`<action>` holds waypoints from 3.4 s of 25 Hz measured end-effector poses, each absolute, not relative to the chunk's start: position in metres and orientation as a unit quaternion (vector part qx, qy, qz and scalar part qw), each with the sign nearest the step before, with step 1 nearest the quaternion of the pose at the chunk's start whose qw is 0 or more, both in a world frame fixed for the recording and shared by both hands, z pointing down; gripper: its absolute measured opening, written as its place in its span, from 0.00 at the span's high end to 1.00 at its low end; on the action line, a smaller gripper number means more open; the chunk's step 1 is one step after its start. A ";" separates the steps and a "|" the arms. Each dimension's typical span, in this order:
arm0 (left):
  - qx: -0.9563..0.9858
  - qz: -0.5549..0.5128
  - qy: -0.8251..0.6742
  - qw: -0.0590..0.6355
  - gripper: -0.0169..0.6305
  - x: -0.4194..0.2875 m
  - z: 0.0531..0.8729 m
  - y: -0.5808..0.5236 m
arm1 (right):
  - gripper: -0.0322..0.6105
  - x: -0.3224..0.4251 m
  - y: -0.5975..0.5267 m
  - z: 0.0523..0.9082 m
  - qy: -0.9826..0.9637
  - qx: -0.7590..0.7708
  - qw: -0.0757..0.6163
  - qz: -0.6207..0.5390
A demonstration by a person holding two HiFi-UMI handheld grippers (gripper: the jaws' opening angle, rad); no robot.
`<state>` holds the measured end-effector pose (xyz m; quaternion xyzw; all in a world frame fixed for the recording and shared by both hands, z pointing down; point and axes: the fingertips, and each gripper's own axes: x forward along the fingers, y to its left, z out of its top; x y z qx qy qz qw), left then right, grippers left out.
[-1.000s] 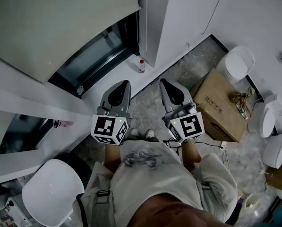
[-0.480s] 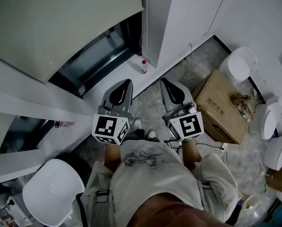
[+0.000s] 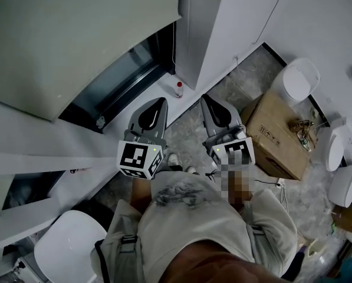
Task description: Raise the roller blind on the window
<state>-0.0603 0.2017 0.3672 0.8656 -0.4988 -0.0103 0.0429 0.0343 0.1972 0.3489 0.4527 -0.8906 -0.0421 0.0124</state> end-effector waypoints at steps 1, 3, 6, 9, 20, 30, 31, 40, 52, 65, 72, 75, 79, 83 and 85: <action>0.867 -0.011 -0.497 0.044 0.97 -0.064 0.368 0.196 | 0.94 0.031 0.192 0.348 -0.889 0.455 0.011 -0.042; 0.870 -0.012 -0.492 0.045 0.97 -0.070 0.368 0.188 | 0.94 0.025 0.185 0.346 -0.887 0.460 0.006 -0.044; 0.875 -0.012 -0.482 0.046 0.97 -0.078 0.367 0.175 | 0.94 0.019 0.175 0.347 -0.880 0.473 0.015 -0.039; 0.880 -0.011 -0.472 0.047 0.97 -0.083 0.366 0.164 | 0.94 0.011 0.166 0.343 -0.876 0.479 0.006 -0.052; 0.885 -0.013 -0.461 0.056 0.97 -0.096 0.359 0.127 | 0.94 -0.003 0.130 0.347 -0.872 0.487 0.027 -0.037; 0.883 -0.014 -0.465 0.062 0.97 -0.097 0.368 0.093 | 0.94 -0.009 0.093 0.351 -0.875 0.482 0.027 -0.039; 0.882 -0.013 -0.466 0.063 0.97 -0.097 0.369 0.088 | 0.94 -0.007 0.089 0.354 -0.874 0.483 0.033 -0.033; 0.877 -0.004 -0.476 0.065 0.97 -0.076 0.382 0.045 | 0.94 0.010 0.049 0.366 -0.886 0.462 0.026 -0.034; 0.857 -0.005 -0.511 0.065 0.97 -0.042 0.373 -0.006 | 0.94 0.039 -0.008 0.353 -0.911 0.409 -0.008 -0.047; 0.860 -0.008 -0.506 0.057 0.97 -0.027 0.369 -0.043 | 0.94 0.047 -0.042 0.351 -0.916 0.398 -0.002 -0.052; 0.871 -0.006 -0.488 0.058 0.97 -0.035 0.372 -0.073 | 0.94 0.037 -0.067 0.351 -0.908 0.416 -0.001 -0.054; 0.876 -0.004 -0.479 0.058 0.97 -0.038 0.373 -0.089 | 0.94 0.030 -0.081 0.352 -0.905 0.422 0.000 -0.054; 0.882 -0.001 -0.469 0.057 0.97 -0.040 0.369 -0.113 | 0.94 0.026 -0.101 0.348 -0.900 0.432 0.002 -0.053; 0.887 0.000 -0.458 0.055 0.97 -0.042 0.364 -0.133 | 0.94 0.022 -0.117 0.345 -0.894 0.444 0.009 -0.051; 0.891 0.001 -0.452 0.053 0.97 -0.042 0.361 -0.142 | 0.94 0.022 -0.124 0.343 -0.891 0.451 0.011 -0.050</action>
